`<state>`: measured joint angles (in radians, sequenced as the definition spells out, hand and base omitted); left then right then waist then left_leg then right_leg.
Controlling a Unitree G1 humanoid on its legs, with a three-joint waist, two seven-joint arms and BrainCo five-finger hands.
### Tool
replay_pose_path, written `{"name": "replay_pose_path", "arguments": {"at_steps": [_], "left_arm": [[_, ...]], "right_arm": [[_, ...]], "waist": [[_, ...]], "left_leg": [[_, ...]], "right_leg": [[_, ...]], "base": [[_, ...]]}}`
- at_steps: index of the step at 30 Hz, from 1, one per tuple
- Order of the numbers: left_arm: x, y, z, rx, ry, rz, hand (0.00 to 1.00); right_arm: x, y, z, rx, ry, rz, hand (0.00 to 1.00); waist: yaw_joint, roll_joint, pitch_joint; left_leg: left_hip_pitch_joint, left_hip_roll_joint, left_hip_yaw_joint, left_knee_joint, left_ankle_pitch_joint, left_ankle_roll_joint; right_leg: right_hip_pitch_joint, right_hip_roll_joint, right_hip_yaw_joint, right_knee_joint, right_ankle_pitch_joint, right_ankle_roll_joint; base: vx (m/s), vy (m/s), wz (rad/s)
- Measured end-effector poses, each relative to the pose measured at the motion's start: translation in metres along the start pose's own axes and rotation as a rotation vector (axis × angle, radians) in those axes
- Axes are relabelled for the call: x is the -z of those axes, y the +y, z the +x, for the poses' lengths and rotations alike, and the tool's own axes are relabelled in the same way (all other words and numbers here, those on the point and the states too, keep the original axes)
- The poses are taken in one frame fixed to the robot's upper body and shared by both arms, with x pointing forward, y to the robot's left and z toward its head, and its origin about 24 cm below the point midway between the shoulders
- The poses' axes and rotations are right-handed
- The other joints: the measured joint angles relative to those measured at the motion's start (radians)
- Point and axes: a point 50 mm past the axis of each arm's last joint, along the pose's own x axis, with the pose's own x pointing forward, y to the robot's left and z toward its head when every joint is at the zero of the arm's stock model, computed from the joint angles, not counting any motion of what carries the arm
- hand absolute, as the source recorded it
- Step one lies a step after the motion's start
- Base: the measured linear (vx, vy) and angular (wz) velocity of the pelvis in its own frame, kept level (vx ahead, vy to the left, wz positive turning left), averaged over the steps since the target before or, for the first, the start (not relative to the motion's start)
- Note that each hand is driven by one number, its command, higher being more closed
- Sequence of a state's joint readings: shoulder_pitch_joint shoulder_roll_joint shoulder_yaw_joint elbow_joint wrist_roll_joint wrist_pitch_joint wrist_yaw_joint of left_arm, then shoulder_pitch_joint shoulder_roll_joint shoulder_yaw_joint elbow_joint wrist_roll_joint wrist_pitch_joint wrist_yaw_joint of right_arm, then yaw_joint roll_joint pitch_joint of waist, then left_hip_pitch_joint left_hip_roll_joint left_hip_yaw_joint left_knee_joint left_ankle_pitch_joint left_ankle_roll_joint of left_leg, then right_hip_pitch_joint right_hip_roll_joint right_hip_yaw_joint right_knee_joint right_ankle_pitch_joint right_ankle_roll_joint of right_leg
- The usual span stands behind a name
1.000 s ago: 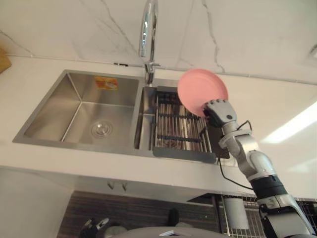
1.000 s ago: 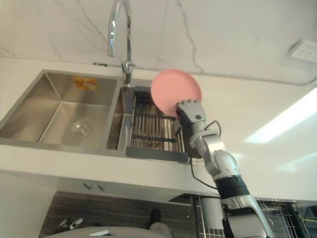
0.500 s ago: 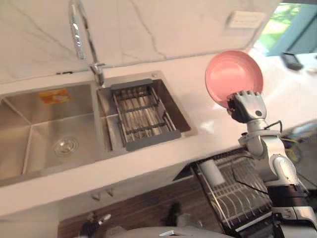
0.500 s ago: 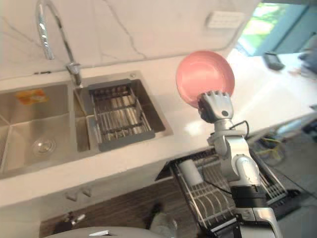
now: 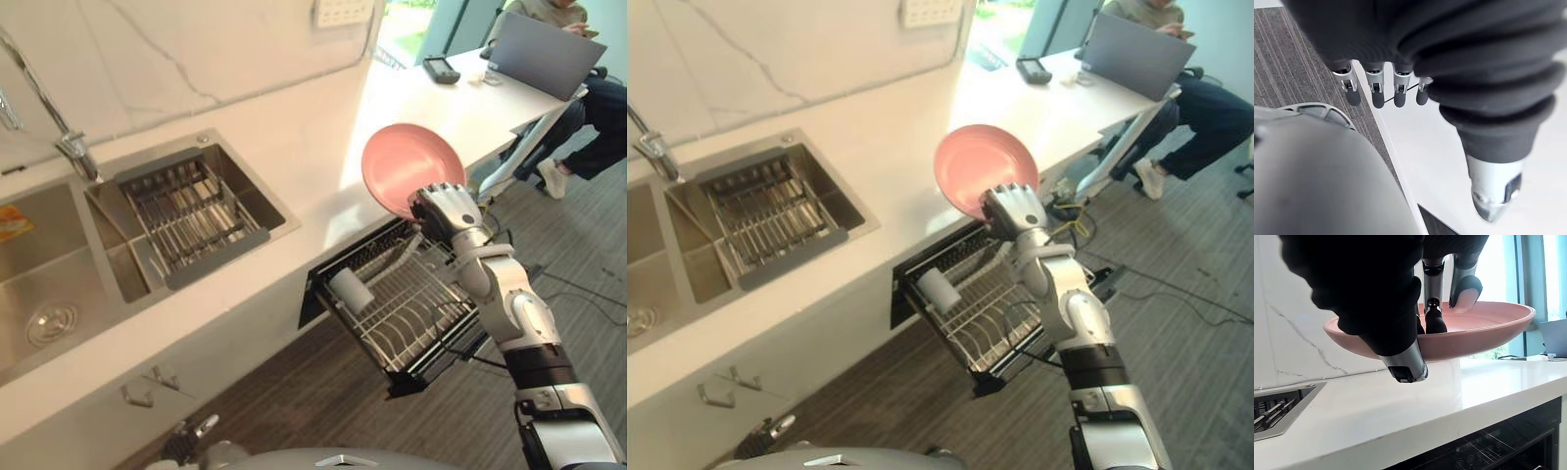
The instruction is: Walk over to the sink, pick up the cup, carry it to the dishwasher, place the cup inside the dishwasher, then close the dishwasher door
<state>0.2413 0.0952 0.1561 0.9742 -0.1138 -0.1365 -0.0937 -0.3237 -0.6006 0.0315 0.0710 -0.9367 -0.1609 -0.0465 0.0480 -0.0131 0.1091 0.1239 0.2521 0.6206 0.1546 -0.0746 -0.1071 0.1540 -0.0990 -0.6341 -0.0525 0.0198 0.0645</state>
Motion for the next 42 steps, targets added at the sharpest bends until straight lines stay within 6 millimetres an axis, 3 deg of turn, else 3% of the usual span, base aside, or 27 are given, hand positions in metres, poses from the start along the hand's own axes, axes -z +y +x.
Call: {"name": "replay_pose_path", "arguments": {"at_steps": [3,11,14,22,26,29,34,42], "left_arm": [[0.011,0.002,-0.006,-0.015,0.009,-0.012,0.00],[0.000,0.007,-0.002,-0.014,-0.015,0.007,0.00],[-0.012,0.003,0.003,0.005,-0.041,0.017,0.00],[-0.039,0.000,0.011,0.025,-0.122,-0.045,0.00],[-0.073,-0.011,0.016,0.066,-0.232,-0.077,0.00],[-0.086,-0.017,0.017,0.087,-0.275,-0.105,0.00],[-0.096,-0.019,0.019,0.102,-0.298,-0.147,0.00],[-0.106,-0.037,0.020,0.197,-0.311,-0.182,0.00]], "right_arm": [[-0.006,-0.002,0.006,-0.015,-0.017,0.001,1.00],[-0.003,-0.004,0.009,-0.053,0.011,0.035,1.00],[0.006,0.005,0.006,-0.089,0.057,0.050,1.00],[0.045,0.013,0.001,-0.049,0.281,0.091,1.00],[0.063,0.001,0.015,0.000,0.359,0.095,1.00],[0.069,-0.011,0.026,0.050,0.376,0.106,1.00],[0.071,-0.032,0.044,0.067,0.339,0.058,1.00],[0.081,-0.068,0.074,0.046,0.337,0.011,1.00]], "waist": [[0.022,0.003,0.000],[-0.004,-0.012,0.014],[-0.006,-0.011,0.042],[-0.006,-0.012,0.166],[-0.008,0.013,0.261],[-0.008,0.032,0.316],[0.002,0.053,0.348],[0.056,0.119,0.386]], "left_leg": [[0.003,0.001,-0.110,-0.002,0.008,0.006],[0.015,-0.028,-0.158,-0.045,-0.001,-0.008],[-0.015,-0.053,-0.189,-0.069,-0.008,-0.021],[-0.202,-0.113,-0.215,-0.033,0.017,0.019],[-0.304,-0.112,-0.260,0.055,-0.005,0.038],[-0.343,-0.113,-0.270,0.113,-0.034,0.049],[-0.452,-0.116,-0.286,0.217,-0.082,0.073],[-0.612,-0.142,-0.298,0.302,-0.105,0.102]], "right_leg": [[-0.023,0.027,0.083,-0.029,0.028,-0.023],[-0.084,0.015,0.154,-0.037,0.087,-0.024],[-0.129,-0.006,0.159,-0.037,0.115,-0.018],[-0.290,-0.073,0.153,-0.036,0.179,-0.015],[-0.352,-0.080,0.155,-0.029,0.219,-0.028],[-0.368,-0.083,0.166,-0.029,0.233,-0.022],[-0.438,-0.098,0.185,-0.029,0.261,-0.013],[-0.569,-0.128,0.207,-0.029,0.307,-0.009]], "base": [[-0.11,-0.043,-0.63],[-0.10,0.100,-0.30],[-0.16,0.152,-0.02],[-0.11,0.090,0.09],[-0.02,0.039,0.02],[-0.03,0.075,-0.05],[-0.08,0.142,-0.03],[-0.09,0.142,0.01]]}}
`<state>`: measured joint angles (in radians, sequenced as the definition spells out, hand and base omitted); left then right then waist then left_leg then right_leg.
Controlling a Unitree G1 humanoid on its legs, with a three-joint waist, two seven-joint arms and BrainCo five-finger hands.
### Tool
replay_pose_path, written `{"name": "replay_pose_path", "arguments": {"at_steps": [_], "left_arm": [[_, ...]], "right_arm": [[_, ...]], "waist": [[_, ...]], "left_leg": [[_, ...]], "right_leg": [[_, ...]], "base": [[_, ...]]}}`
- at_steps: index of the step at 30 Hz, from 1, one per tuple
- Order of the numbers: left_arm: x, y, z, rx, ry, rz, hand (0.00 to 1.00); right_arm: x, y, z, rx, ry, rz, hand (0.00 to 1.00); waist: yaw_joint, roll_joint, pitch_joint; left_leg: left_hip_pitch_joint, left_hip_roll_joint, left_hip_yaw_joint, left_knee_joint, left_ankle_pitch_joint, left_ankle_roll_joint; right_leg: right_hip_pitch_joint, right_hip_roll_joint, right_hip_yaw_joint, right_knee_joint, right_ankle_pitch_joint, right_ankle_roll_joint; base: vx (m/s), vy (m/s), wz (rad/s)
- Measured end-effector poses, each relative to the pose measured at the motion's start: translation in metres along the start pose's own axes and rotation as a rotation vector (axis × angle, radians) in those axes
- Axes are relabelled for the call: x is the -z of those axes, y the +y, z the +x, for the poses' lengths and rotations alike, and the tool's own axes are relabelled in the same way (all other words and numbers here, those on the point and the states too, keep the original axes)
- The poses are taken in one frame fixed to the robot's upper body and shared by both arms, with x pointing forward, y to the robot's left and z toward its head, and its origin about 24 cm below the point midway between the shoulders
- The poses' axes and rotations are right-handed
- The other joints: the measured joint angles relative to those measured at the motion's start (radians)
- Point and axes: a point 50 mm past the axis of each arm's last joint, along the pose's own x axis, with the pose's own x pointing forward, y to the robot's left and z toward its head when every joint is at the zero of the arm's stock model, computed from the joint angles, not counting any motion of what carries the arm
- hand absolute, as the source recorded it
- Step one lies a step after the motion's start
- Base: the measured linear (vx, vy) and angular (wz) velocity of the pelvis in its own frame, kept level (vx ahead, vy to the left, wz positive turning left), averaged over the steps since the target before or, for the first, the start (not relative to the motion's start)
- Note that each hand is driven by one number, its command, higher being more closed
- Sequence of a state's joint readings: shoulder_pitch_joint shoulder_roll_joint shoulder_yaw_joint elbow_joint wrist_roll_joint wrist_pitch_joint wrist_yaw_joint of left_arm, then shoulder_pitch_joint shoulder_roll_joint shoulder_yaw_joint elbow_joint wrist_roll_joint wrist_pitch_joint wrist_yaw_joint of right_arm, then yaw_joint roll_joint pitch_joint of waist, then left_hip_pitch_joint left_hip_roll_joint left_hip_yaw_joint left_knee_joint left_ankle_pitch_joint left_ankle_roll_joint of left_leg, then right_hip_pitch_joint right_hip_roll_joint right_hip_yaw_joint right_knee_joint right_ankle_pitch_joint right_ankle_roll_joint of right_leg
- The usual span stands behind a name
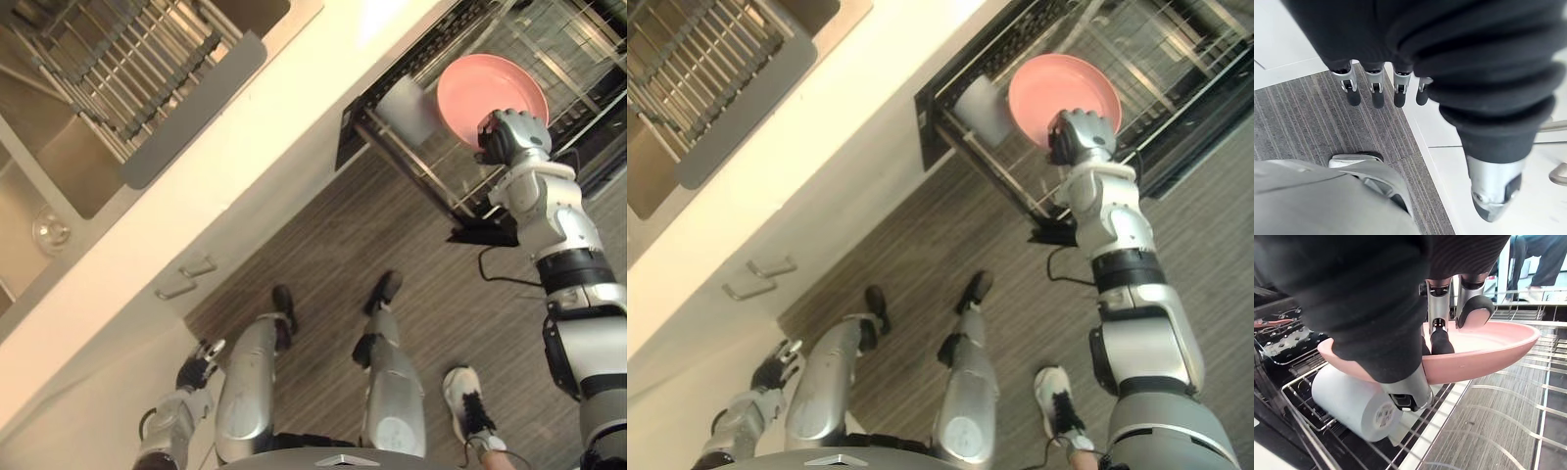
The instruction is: Walk over to the sink, pick up the cup, carry it to the dishwasher, place the cup inside the dishwasher, then close the dishwasher door
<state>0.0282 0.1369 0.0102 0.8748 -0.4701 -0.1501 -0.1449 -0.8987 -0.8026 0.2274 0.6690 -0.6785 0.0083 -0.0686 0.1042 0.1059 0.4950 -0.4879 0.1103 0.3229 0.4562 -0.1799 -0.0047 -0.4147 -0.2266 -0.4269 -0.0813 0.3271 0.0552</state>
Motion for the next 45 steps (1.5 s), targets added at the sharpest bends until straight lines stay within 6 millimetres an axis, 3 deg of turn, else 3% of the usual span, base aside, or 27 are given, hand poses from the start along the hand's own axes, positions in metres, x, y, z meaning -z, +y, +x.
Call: {"name": "replay_pose_path", "arguments": {"at_steps": [7,8,13,18,24,28,29,33,35,36,39,42,45], "left_arm": [[-0.007,-0.024,0.007,0.081,-0.017,0.018,0.00],[-0.009,-0.026,0.007,0.089,-0.024,0.018,0.00],[-0.009,-0.029,0.008,0.097,-0.024,0.026,0.00],[-0.010,-0.033,0.008,0.101,-0.033,0.020,0.00],[-0.006,-0.038,0.005,0.115,-0.035,0.018,0.00],[-0.002,-0.041,0.004,0.122,-0.045,0.022,0.00],[0.000,-0.039,0.002,0.109,-0.044,0.015,0.00],[0.007,-0.033,-0.002,0.080,-0.038,0.024,0.00],[0.010,-0.027,-0.004,0.059,-0.031,0.011,0.00],[0.011,-0.024,-0.005,0.043,-0.028,0.002,0.00],[0.022,-0.013,-0.009,-0.005,0.012,-0.016,0.00],[0.027,-0.008,-0.011,-0.023,0.032,-0.020,0.00],[0.029,-0.007,-0.011,-0.028,0.039,-0.021,0.00]], "right_arm": [[0.024,-0.031,0.012,0.045,0.164,0.002,1.00],[0.026,-0.033,0.013,0.049,0.185,0.004,0.00],[0.036,-0.040,0.011,0.089,0.241,0.048,0.00],[0.036,-0.050,0.012,0.143,0.216,0.243,0.00],[0.007,-0.071,0.008,0.216,-0.017,0.381,0.00],[0.024,-0.069,-0.006,0.292,0.006,0.558,0.00],[0.031,-0.068,-0.011,0.339,0.032,0.637,1.00],[0.060,-0.062,-0.028,0.521,0.173,0.896,1.00],[0.079,-0.047,-0.043,0.581,0.290,0.992,1.00],[0.087,-0.036,-0.050,0.610,0.346,1.067,1.00],[0.105,0.024,-0.087,0.644,0.589,1.300,1.00],[0.107,0.056,-0.107,0.633,0.704,1.420,1.00],[0.105,0.073,-0.116,0.614,0.759,1.494,1.00]], "waist": [[0.027,0.060,0.023],[0.032,0.061,0.022],[0.031,0.064,0.020],[0.018,0.069,0.017],[-0.027,0.069,0.017],[-0.033,0.068,0.017],[-0.045,0.067,0.017],[-0.076,0.058,0.013],[-0.081,0.042,0.004],[-0.081,0.030,-0.002],[-0.108,0.002,-0.036],[-0.137,0.000,-0.043],[-0.147,0.000,-0.043]], "left_leg": [[-0.090,-0.029,-0.050,0.043,-0.004,0.009],[-0.094,-0.031,-0.051,0.046,-0.004,0.010],[-0.092,-0.034,-0.054,0.047,-0.004,0.010],[-0.049,-0.050,-0.053,0.008,0.015,0.011],[0.048,-0.059,-0.075,-0.050,0.024,0.002],[0.106,-0.061,-0.082,-0.087,0.028,-0.003],[0.124,-0.062,-0.087,-0.096,0.028,-0.004],[0.188,-0.066,-0.097,-0.129,0.029,-0.005],[0.228,-0.068,-0.090,-0.149,0.030,-0.005],[0.243,-0.069,-0.084,-0.156,0.030,-0.005],[0.307,-0.074,-0.080,-0.203,0.040,-0.012],[0.334,-0.085,-0.070,-0.253,0.060,-0.013],[0.350,-0.089,-0.070,-0.292,0.082,-0.016]], "right_leg": [[-0.074,-0.017,0.012,0.000,0.028,-0.005],[-0.080,-0.018,0.016,0.000,0.031,-0.006],[-0.080,-0.019,0.013,0.000,0.021,-0.021],[-0.053,-0.031,0.004,0.000,0.012,-0.023],[0.036,-0.033,-0.025,0.000,-0.015,-0.016],[0.085,-0.029,-0.035,0.001,-0.018,-0.002],[0.102,-0.029,-0.040,0.001,-0.022,0.002],[0.157,-0.029,-0.045,0.001,-0.022,0.002],[0.182,-0.031,-0.036,0.007,-0.031,0.004],[0.183,-0.034,-0.028,0.022,-0.045,0.013],[0.206,-0.046,-0.022,0.070,-0.094,0.028],[0.204,-0.053,-0.010,0.071,-0.098,0.031],[0.204,-0.053,-0.010,0.066,-0.099,0.030]], "base": [[-0.07,0.123,0.00],[-0.06,0.133,-0.12],[-0.05,0.095,-0.02],[-0.03,0.089,0.02],[0.02,0.075,0.08],[0.07,0.064,0.07],[0.10,0.081,0.09],[0.07,0.083,0.04],[0.04,0.075,-0.10],[0.03,0.056,-0.13],[0.03,0.036,-0.05],[0.00,0.020,-0.09],[0.00,0.000,0.00]]}}
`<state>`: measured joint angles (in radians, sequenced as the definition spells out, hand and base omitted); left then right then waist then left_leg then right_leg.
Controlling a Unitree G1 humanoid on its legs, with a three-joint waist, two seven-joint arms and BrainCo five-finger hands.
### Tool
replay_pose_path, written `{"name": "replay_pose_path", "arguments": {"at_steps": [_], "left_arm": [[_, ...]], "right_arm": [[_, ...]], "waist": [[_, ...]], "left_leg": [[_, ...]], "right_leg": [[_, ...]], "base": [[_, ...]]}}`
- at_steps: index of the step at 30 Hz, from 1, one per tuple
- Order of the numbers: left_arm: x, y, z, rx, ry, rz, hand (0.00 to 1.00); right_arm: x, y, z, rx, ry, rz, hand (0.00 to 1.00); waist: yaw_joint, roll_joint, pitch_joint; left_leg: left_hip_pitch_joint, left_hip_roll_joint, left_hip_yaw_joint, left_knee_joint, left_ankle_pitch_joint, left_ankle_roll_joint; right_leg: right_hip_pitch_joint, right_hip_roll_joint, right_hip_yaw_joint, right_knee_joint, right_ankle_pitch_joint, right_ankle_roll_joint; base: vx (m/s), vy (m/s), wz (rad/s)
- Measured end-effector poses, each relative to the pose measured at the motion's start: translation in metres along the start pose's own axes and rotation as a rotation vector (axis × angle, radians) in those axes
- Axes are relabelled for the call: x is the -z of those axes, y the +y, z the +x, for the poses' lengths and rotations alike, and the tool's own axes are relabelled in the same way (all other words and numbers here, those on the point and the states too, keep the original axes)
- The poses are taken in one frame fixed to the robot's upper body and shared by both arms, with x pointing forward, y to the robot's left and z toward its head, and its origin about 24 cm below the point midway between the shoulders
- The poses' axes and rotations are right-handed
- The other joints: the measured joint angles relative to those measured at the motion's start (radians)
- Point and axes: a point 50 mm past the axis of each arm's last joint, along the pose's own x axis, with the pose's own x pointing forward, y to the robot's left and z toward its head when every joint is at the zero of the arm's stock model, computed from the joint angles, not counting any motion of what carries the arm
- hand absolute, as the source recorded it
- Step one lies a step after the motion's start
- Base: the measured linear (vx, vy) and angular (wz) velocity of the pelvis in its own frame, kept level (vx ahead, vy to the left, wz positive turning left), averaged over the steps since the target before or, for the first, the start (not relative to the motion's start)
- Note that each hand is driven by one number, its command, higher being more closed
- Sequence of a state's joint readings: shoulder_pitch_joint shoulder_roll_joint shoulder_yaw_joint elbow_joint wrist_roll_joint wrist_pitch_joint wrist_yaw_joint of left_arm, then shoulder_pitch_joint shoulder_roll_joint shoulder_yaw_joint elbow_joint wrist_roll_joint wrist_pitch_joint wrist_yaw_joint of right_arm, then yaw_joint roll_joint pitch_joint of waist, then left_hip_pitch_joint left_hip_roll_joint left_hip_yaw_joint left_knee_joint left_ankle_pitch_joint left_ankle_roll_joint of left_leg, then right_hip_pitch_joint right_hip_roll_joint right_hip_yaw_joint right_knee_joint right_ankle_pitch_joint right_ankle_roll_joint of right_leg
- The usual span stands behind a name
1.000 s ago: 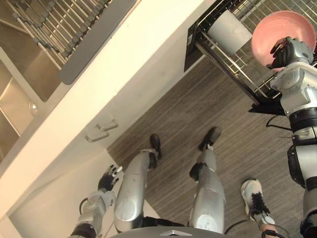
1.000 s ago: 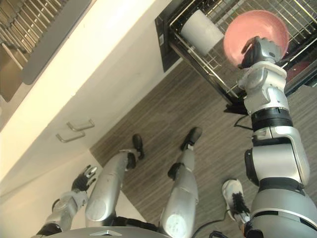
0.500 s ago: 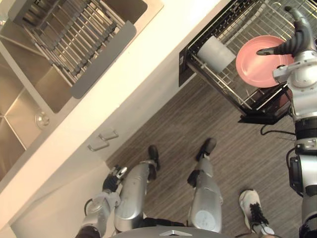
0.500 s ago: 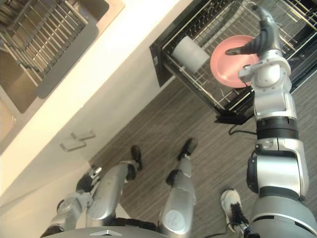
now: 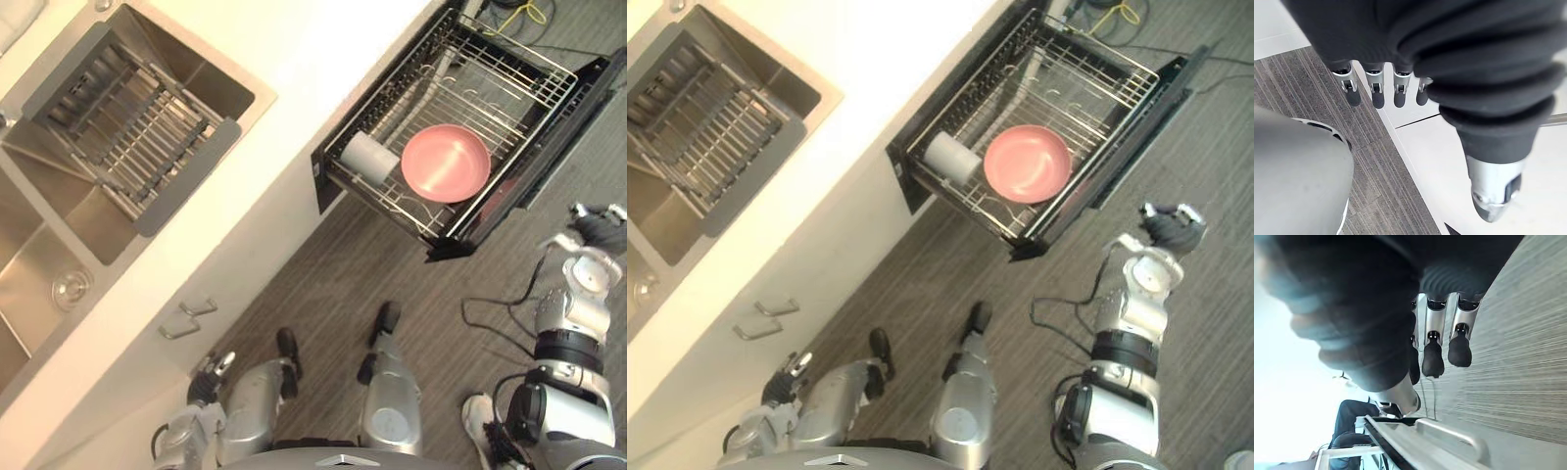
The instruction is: Walk over to the sink, pick up the cup, carry it to the dishwasher, place the cup inside the dishwasher, then close the dishwasher door
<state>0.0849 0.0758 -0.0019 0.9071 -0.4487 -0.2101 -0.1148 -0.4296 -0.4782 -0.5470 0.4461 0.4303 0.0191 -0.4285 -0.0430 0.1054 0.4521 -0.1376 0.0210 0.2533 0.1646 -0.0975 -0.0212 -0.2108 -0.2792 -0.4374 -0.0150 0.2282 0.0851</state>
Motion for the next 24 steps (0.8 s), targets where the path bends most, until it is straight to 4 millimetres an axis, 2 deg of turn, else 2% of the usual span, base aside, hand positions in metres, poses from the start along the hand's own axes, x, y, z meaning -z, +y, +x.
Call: {"name": "replay_pose_path", "arguments": {"at_steps": [6,12,15,18,22,24], "left_arm": [[0.001,0.000,0.000,0.000,0.000,0.001,0.00],[0.000,-0.003,0.001,0.013,0.007,0.007,0.00],[0.000,-0.010,0.003,0.040,0.020,0.022,0.00],[0.000,-0.015,0.006,0.059,0.031,0.005,0.00],[-0.001,-0.020,0.007,0.079,0.033,0.013,0.00],[-0.002,-0.027,0.009,0.095,0.034,0.001,0.00]], "right_arm": [[0.018,0.005,-0.007,-0.015,0.115,0.143,1.00],[0.028,0.017,-0.006,-0.104,0.164,0.125,1.00],[0.014,0.042,0.007,-0.192,0.177,0.065,1.00],[-0.006,0.052,0.023,-0.222,0.165,-0.029,1.00],[-0.021,0.065,0.029,-0.262,0.141,-0.070,1.00],[-0.035,0.075,0.032,-0.295,0.115,-0.073,1.00]], "waist": [[0.000,0.001,0.000],[0.012,0.010,-0.002],[0.025,0.031,-0.003],[0.039,0.054,0.003],[0.051,0.074,0.005],[0.075,0.100,0.004]], "left_leg": [[0.017,-0.005,-0.003,-0.052,0.034,-0.005],[0.000,-0.023,-0.009,-0.083,0.058,0.002],[-0.027,-0.038,-0.016,-0.081,0.064,0.011],[-0.073,-0.049,-0.040,-0.077,0.078,0.017],[-0.108,-0.048,-0.060,-0.059,0.081,0.018],[-0.137,-0.048,-0.078,-0.044,0.088,0.018]], "right_leg": [[-0.004,0.000,-0.005,-0.001,0.001,-0.002],[-0.032,-0.015,-0.013,0.004,0.005,0.002],[-0.053,-0.031,-0.016,0.003,0.016,0.005],[-0.078,-0.042,-0.040,-0.002,0.029,0.004],[-0.094,-0.043,-0.055,-0.001,0.034,-0.003],[-0.105,-0.047,-0.074,0.003,0.038,-0.008]], "base": [[0.01,-0.010,0.04],[0.01,0.007,0.06],[-0.01,0.022,0.12],[-0.04,0.006,0.23],[-0.05,-0.027,0.17],[-0.08,-0.032,0.23]]}}
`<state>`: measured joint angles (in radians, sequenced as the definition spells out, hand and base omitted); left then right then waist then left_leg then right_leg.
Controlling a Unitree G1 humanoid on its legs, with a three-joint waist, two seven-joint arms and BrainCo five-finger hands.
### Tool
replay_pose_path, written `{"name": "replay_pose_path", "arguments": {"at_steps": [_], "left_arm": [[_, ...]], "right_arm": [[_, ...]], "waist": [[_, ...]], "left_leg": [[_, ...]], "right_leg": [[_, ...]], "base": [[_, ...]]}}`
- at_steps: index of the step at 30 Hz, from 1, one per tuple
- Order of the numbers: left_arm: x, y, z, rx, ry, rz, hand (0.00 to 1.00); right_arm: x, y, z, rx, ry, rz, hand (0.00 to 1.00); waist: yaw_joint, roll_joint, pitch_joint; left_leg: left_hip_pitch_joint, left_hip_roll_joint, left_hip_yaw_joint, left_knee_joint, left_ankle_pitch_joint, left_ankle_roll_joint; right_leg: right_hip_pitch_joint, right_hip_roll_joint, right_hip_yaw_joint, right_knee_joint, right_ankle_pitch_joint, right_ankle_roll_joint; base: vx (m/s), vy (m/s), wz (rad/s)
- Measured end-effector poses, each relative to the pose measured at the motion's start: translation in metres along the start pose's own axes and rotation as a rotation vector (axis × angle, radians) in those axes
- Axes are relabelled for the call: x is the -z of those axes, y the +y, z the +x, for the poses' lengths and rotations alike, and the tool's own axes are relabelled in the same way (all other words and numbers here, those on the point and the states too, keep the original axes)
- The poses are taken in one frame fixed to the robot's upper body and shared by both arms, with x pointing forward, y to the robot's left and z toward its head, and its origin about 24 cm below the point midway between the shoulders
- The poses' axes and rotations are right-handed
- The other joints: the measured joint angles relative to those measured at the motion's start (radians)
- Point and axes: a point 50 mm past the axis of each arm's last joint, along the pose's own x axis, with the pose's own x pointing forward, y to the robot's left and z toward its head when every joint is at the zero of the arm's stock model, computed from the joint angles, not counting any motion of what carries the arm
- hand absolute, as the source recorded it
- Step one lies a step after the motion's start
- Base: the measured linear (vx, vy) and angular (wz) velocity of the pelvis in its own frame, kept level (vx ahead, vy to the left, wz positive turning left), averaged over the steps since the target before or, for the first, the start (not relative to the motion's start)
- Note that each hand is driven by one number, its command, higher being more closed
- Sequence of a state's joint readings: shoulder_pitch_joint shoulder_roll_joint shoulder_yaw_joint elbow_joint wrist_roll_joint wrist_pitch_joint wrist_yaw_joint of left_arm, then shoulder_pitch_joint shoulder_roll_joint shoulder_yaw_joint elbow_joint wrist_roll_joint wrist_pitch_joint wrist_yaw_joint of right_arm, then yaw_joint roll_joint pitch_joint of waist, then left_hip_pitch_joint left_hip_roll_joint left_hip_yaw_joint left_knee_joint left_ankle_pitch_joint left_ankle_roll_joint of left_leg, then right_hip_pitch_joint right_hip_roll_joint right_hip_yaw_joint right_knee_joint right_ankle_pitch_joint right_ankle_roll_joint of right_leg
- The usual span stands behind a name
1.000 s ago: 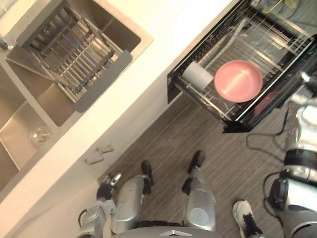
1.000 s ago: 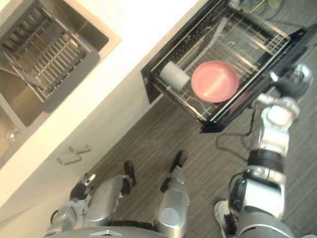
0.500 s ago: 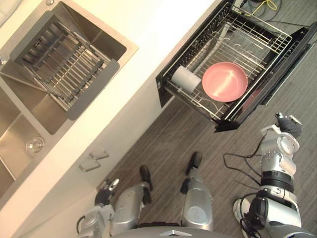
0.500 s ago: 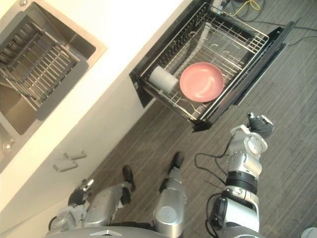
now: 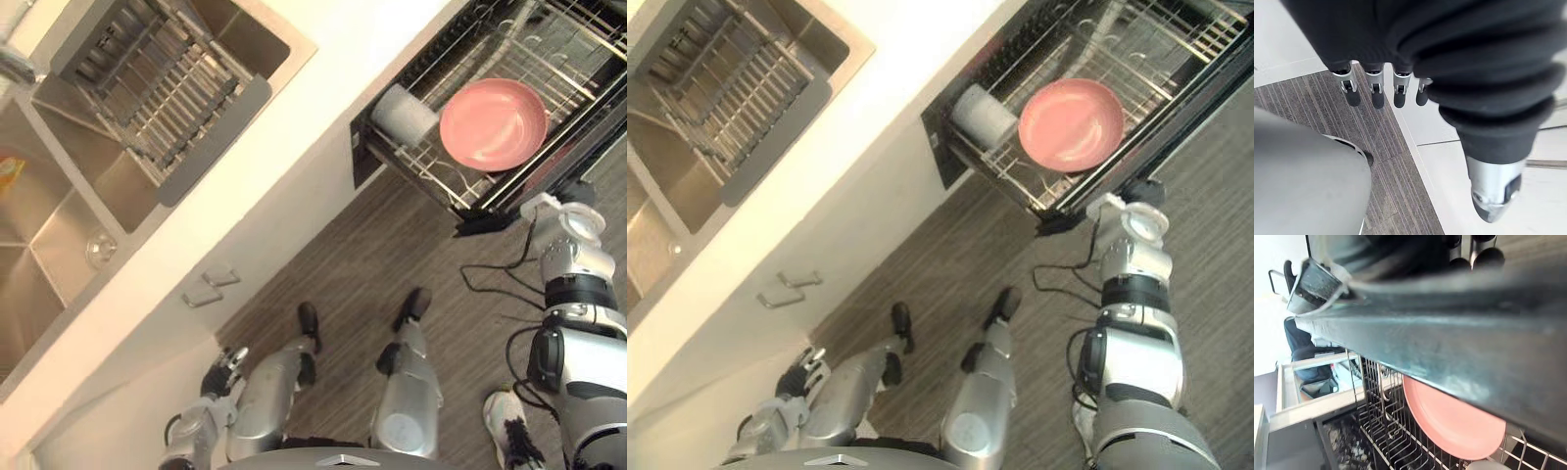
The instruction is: Walk over to the sink, pick up the cup, carry it to the dishwasher, place the cup inside the dishwasher, then close the dishwasher door
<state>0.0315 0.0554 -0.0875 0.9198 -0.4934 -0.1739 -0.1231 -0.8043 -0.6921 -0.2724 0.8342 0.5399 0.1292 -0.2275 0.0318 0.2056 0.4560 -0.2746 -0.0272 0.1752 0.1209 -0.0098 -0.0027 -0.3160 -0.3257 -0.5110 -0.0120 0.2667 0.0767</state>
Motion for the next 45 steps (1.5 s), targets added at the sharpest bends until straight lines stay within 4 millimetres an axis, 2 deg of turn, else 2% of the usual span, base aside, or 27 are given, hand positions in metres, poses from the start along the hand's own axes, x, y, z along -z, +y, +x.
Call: {"name": "replay_pose_path", "arguments": {"at_steps": [2,3,5,6,10,12,13,16,17,19,23,25,28,31,32,34,36,37,38,39,41,42,43,44,45], "left_arm": [[0.000,-0.004,0.001,0.013,0.001,-0.005,0.00],[0.001,-0.008,0.002,0.026,0.004,-0.007,0.00],[0.002,-0.011,0.002,0.033,0.007,-0.013,0.00],[0.002,-0.012,0.002,0.039,0.005,-0.014,0.00],[0.000,-0.014,0.003,0.059,-0.008,-0.011,0.00],[-0.001,-0.015,0.003,0.067,-0.010,-0.009,0.00],[-0.002,-0.017,0.003,0.083,-0.012,-0.016,0.00],[0.004,-0.020,0.002,0.129,0.021,-0.077,0.00],[0.004,-0.021,0.002,0.149,0.022,-0.082,0.00],[0.005,-0.022,0.000,0.177,0.017,-0.079,0.00],[0.007,-0.024,-0.005,0.228,0.000,-0.094,0.00],[0.009,-0.025,-0.008,0.242,-0.013,-0.094,0.00],[0.015,-0.026,-0.012,0.268,-0.007,-0.103,0.00],[0.016,-0.023,-0.013,0.260,-0.008,-0.166,0.00],[0.017,-0.020,-0.014,0.252,-0.010,-0.197,0.00],[0.019,-0.015,-0.016,0.240,-0.016,-0.221,0.00],[0.018,-0.007,-0.019,0.213,-0.035,-0.250,0.00],[0.019,-0.004,-0.020,0.202,-0.037,-0.256,0.00],[0.021,0.002,-0.022,0.175,-0.038,-0.275,0.00],[0.022,0.005,-0.023,0.160,-0.037,-0.284,0.00],[0.027,0.020,-0.029,0.094,-0.031,-0.310,0.00],[0.028,0.023,-0.031,0.081,-0.029,-0.311,0.00],[0.030,0.032,-0.033,0.057,-0.016,-0.275,0.00],[0.031,0.037,-0.035,0.042,-0.009,-0.266,0.00],[0.034,0.043,-0.038,0.019,0.008,-0.243,0.00]], "right_arm": [[-0.011,0.006,0.003,-0.011,-0.026,-0.057,1.00],[-0.020,0.011,0.005,-0.014,-0.045,-0.103,1.00],[-0.035,0.017,0.008,-0.014,-0.076,-0.176,1.00],[-0.040,0.023,0.009,-0.018,-0.090,-0.232,1.00],[-0.053,0.043,0.011,-0.033,-0.121,-0.443,1.00],[-0.060,0.062,0.009,-0.098,-0.166,-0.582,1.00],[-0.066,0.075,0.007,-0.134,-0.188,-0.631,1.00],[-0.066,0.096,0.002,-0.187,-0.243,-0.792,1.00],[-0.068,0.107,-0.001,-0.209,-0.259,-0.805,0.00],[-0.067,0.103,0.000,-0.189,-0.253,-0.833,0.00],[-0.069,0.107,-0.001,-0.227,-0.316,-0.996,0.00],[-0.071,0.106,-0.001,-0.228,-0.334,-1.000,0.00],[-0.075,0.106,-0.002,-0.238,-0.362,-0.978,0.00],[-0.069,0.090,-0.004,-0.265,-0.349,-0.821,0.00],[-0.052,0.076,-0.005,-0.288,-0.299,-0.691,0.00],[-0.027,0.064,-0.008,-0.306,-0.241,-0.586,0.00],[0.034,0.038,-0.020,-0.323,-0.080,-0.463,0.00],[0.054,0.030,-0.025,-0.328,-0.019,-0.441,0.00],[0.098,0.011,-0.040,-0.331,0.130,-0.402,0.00],[0.124,0.001,-0.051,-0.330,0.215,-0.376,0.00],[0.211,-0.041,-0.109,-0.283,0.525,-0.249,0.00],[0.227,-0.052,-0.124,-0.263,0.583,-0.226,0.00],[0.260,-0.079,-0.165,-0.206,0.717,-0.170,0.00],[0.270,-0.087,-0.179,-0.184,0.762,-0.147,0.00],[0.285,-0.099,-0.206,-0.145,0.827,-0.102,0.00]], "waist": [[0.012,0.018,0.004],[0.022,0.038,0.004],[0.043,0.053,-0.002],[0.058,0.057,-0.004],[0.082,0.058,-0.005],[0.092,0.058,-0.006],[0.107,0.061,-0.007],[0.134,0.078,-0.020],[0.141,0.080,-0.021],[0.136,0.080,-0.021],[0.134,0.081,-0.022],[0.131,0.081,-0.022],[0.121,0.081,-0.022],[0.118,0.080,-0.021],[0.115,0.077,-0.020],[0.098,0.067,-0.012],[0.085,0.038,0.007],[0.077,0.023,0.010],[0.069,-0.002,0.008],[0.065,-0.016,0.005],[0.048,-0.089,-0.011],[0.044,-0.101,-0.019],[0.031,-0.130,-0.043],[0.025,-0.142,-0.061],[0.011,-0.171,-0.095]], "left_leg": [[-0.013,-0.001,-0.017,-0.001,0.011,0.000],[-0.026,-0.002,-0.039,-0.003,0.019,-0.005],[-0.038,-0.002,-0.062,-0.019,0.043,-0.009],[-0.035,0.000,-0.078,-0.039,0.061,-0.015],[-0.030,0.003,-0.122,-0.074,0.103,-0.016],[-0.028,0.003,-0.134,-0.077,0.110,-0.018],[-0.025,0.004,-0.136,-0.079,0.110,-0.022],[-0.022,0.005,-0.167,-0.109,0.126,-0.039],[-0.022,0.007,-0.179,-0.112,0.131,-0.042],[-0.020,0.007,-0.189,-0.111,0.134,-0.041],[-0.016,0.010,-0.190,-0.111,0.139,-0.044],[-0.009,0.015,-0.191,-0.111,0.139,-0.044],[0.017,0.024,-0.195,-0.108,0.133,-0.051],[0.040,0.040,-0.207,-0.107,0.128,-0.057],[0.058,0.046,-0.217,-0.108,0.124,-0.061],[0.083,0.050,-0.228,-0.110,0.120,-0.065],[0.125,0.058,-0.232,-0.109,0.103,-0.068],[0.131,0.059,-0.233,-0.109,0.099,-0.067],[0.148,0.058,-0.234,-0.109,0.084,-0.070],[0.159,0.055,-0.233,-0.108,0.079,-0.067],[0.204,0.050,-0.240,-0.100,0.046,-0.063],[0.214,0.050,-0.239,-0.099,0.037,-0.062],[0.246,0.045,-0.244,-0.093,0.017,-0.055],[0.248,0.044,-0.247,-0.091,0.009,-0.050],[0.261,0.043,-0.261,-0.087,-0.012,-0.037]], "right_leg": [[-0.001,-0.003,-0.022,0.002,0.001,-0.003],[-0.001,-0.004,-0.042,0.004,-0.001,-0.007],[-0.004,-0.005,-0.071,0.005,-0.006,-0.015],[-0.004,-0.003,-0.085,0.009,-0.009,-0.021],[-0.003,-0.017,-0.129,0.053,-0.036,-0.030],[-0.003,-0.023,-0.137,0.075,-0.050,-0.033],[-0.003,-0.026,-0.143,0.083,-0.058,-0.037],[-0.004,-0.036,-0.173,0.115,-0.083,-0.036],[-0.004,-0.041,-0.185,0.132,-0.094,-0.038],[-0.006,-0.054,-0.192,0.170,-0.115,-0.031],[-0.029,-0.073,-0.188,0.238,-0.152,-0.034],[-0.028,-0.073,-0.188,0.253,-0.166,-0.035],[-0.008,-0.072,-0.192,0.272,-0.193,-0.040],[0.032,-0.059,-0.223,0.268,-0.205,-0.042],[0.062,-0.051,-0.238,0.259,-0.208,-0.038],[0.096,-0.042,-0.249,0.248,-0.210,-0.032],[0.154,-0.020,-0.262,0.220,-0.210,-0.022],[0.167,-0.017,-0.267,0.217,-0.212,-0.018],[0.187,-0.017,-0.267,0.221,-0.216,-0.011],[0.198,-0.018,-0.265,0.226,-0.217,-0.011],[0.234,-0.036,-0.249,0.258,-0.226,0.001],[0.238,-0.039,-0.236,0.272,-0.225,0.000],[0.247,-0.050,-0.176,0.323,-0.217,-0.014],[0.247,-0.049,-0.138,0.337,-0.214,-0.019],[0.245,-0.035,-0.041,0.358,-0.206,-0.031]], "base": [[-0.07,-0.033,0.30],[-0.07,-0.032,0.42],[-0.07,-0.053,0.39],[-0.06,-0.066,0.32],[-0.05,-0.063,0.32],[-0.04,-0.027,0.14],[-0.05,-0.033,0.13],[-0.03,-0.051,0.25],[-0.02,-0.057,0.26],[-0.02,-0.052,0.16],[-0.02,-0.074,0.00],[-0.02,-0.106,-0.02],[-0.02,-0.119,-0.01],[0.00,-0.100,0.09],[0.02,-0.085,0.14],[0.03,-0.066,0.11],[0.05,-0.069,0.06],[0.08,-0.057,0.13],[0.07,-0.026,0.08],[0.12,-0.034,0.05],[0.12,-0.027,-0.02],[0.16,0.026,0.01],[0.10,0.063,0.07],[0.12,0.094,0.16],[0.06,0.061,0.18]]}}
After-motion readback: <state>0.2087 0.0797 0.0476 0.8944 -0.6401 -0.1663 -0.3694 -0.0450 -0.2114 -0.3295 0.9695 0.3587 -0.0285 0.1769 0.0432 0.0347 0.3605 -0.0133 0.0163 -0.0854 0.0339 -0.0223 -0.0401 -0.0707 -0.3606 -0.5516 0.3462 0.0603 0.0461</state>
